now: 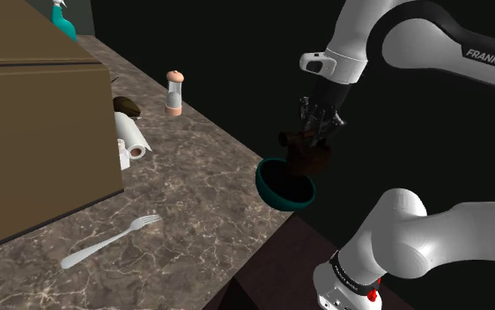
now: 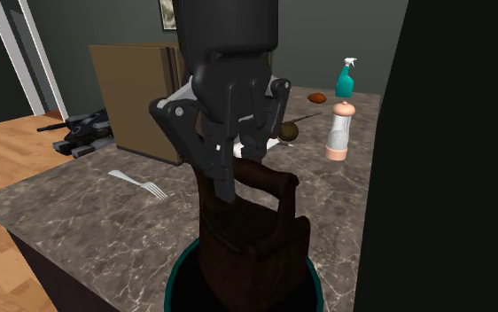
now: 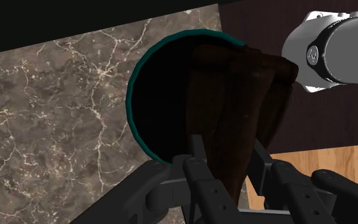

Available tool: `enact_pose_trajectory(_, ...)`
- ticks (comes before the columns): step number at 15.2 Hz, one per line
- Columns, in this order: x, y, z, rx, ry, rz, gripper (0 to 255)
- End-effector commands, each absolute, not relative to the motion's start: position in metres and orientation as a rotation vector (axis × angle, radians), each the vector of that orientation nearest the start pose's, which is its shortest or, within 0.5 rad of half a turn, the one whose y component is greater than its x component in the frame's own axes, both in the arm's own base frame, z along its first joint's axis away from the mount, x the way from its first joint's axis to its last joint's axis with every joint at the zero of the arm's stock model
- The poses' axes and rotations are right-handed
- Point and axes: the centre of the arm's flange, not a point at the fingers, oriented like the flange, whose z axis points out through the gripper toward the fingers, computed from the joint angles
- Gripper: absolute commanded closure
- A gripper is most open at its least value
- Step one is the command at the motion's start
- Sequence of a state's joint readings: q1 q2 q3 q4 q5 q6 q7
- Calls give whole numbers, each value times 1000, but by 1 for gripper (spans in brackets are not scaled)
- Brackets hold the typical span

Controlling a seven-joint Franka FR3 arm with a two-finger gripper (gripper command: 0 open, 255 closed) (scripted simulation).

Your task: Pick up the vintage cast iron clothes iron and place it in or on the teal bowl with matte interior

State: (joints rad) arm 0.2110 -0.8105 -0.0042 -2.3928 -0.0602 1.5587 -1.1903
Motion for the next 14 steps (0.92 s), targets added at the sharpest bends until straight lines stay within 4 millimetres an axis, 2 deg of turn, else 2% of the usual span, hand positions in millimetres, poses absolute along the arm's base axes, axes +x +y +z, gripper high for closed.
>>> enact_pose_trajectory(1, 294, 55, 571, -2434, -2047, 74, 255)
enact_pose_trajectory(10, 294, 55, 523, -2434, -2047, 74, 255)
enact_pose_trajectory(14, 294, 55, 521, -2434, -2047, 74, 255)
